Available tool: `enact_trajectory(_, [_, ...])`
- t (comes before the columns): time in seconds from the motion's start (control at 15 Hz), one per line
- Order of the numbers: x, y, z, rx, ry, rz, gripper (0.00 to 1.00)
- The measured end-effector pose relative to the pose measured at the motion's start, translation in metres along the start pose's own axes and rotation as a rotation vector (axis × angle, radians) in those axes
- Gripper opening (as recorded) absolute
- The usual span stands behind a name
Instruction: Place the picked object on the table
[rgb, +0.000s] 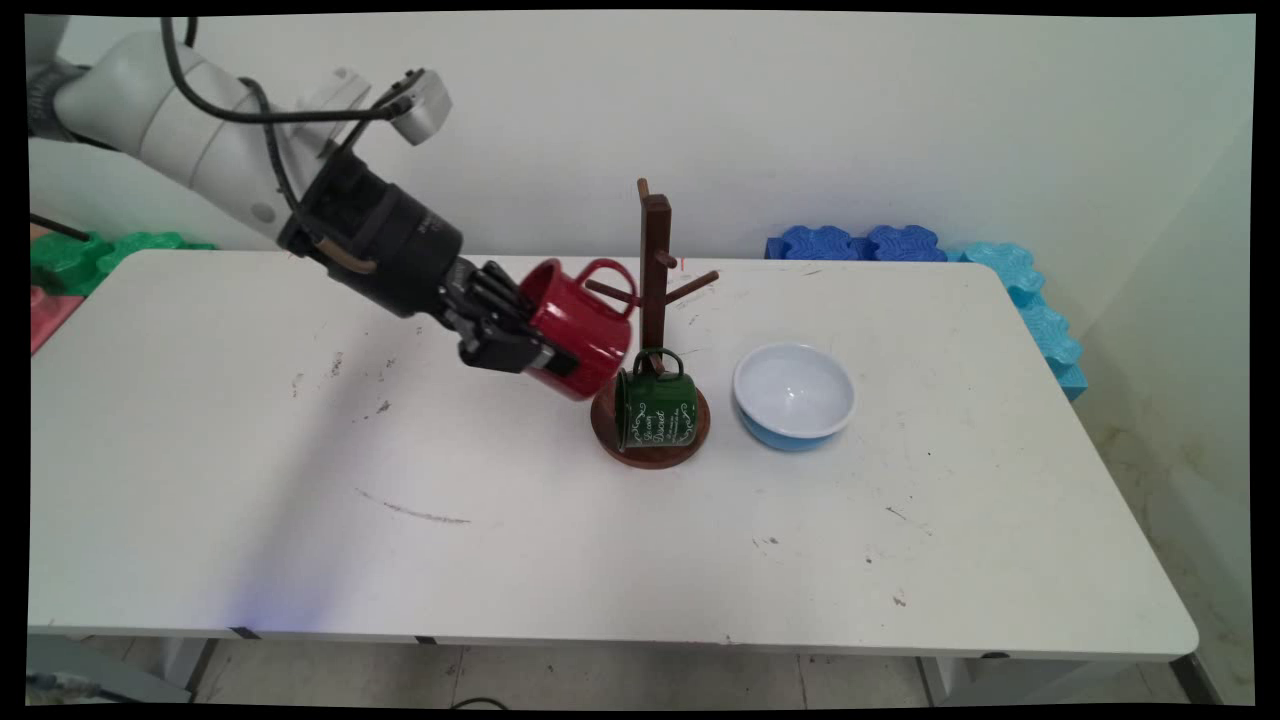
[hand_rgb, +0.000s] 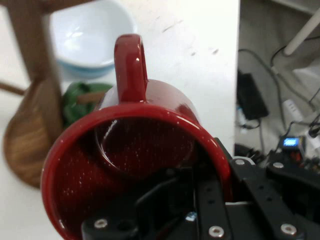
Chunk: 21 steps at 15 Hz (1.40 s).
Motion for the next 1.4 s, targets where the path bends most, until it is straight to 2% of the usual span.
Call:
enact_trajectory(0.47, [-0.025,-0.023,-0.021,0.098,-0.087,0.022,0.0])
enact_trajectory(1.0, [-0.052,-0.042,-0.032,0.164,-0.165,0.052,0.0])
enact_trajectory(1.4, [-0.069,-0.064,-0.032,0.222,-0.227,0.108,0.0])
